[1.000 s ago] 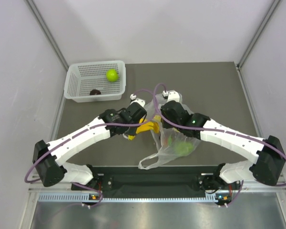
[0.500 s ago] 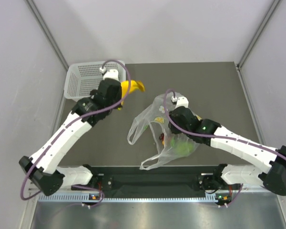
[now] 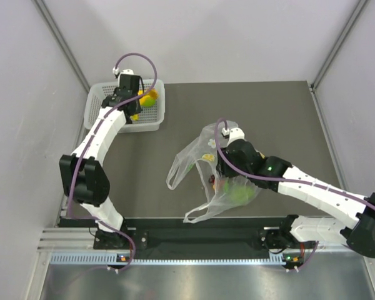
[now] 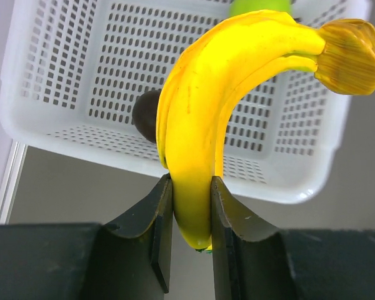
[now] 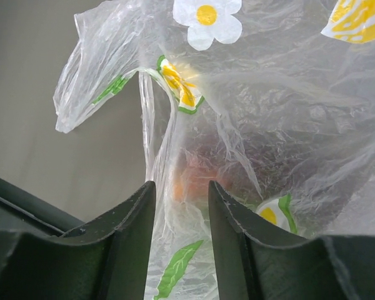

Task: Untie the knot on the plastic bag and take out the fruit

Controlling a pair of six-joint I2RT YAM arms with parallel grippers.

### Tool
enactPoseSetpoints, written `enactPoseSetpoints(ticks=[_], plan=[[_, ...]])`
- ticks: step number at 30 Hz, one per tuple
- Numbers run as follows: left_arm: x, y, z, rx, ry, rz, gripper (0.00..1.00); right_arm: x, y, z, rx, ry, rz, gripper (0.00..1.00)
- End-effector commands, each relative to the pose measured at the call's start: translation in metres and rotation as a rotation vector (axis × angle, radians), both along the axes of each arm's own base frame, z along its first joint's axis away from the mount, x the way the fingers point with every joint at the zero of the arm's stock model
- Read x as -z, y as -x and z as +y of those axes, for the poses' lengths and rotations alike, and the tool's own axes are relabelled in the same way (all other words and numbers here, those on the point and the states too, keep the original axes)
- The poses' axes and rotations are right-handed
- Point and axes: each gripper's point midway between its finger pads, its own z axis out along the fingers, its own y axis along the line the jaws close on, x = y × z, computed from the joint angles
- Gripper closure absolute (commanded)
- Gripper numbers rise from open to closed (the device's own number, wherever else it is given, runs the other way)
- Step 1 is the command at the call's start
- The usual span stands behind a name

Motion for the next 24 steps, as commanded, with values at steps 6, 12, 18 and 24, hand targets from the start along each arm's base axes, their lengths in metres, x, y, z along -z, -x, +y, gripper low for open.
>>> enactPoseSetpoints(ticks=[6, 12, 18, 24], plan=[[0.024, -0.031, 0.012, -0.004, -0.052, 0.038, 1.00, -0.023, 0.000, -0.003, -0.005, -0.044, -0.053, 0.49], [0.044, -0.034, 0.014, -0.002, -0.040, 0.079, 1.00, -0.025, 0.002, -0.008, -0.001, -0.039, -0.054, 0.42], [0.047, -0.033, 0.017, -0.012, -0.058, 0.093, 0.53, -0.026, 0.000, -0.007, 0.003, -0.023, -0.051, 0.35], [0.033, -0.027, 0.018, -0.023, -0.043, 0.063, 0.20, -0.028, 0.000, -0.012, 0.008, 0.013, -0.045, 0.30]])
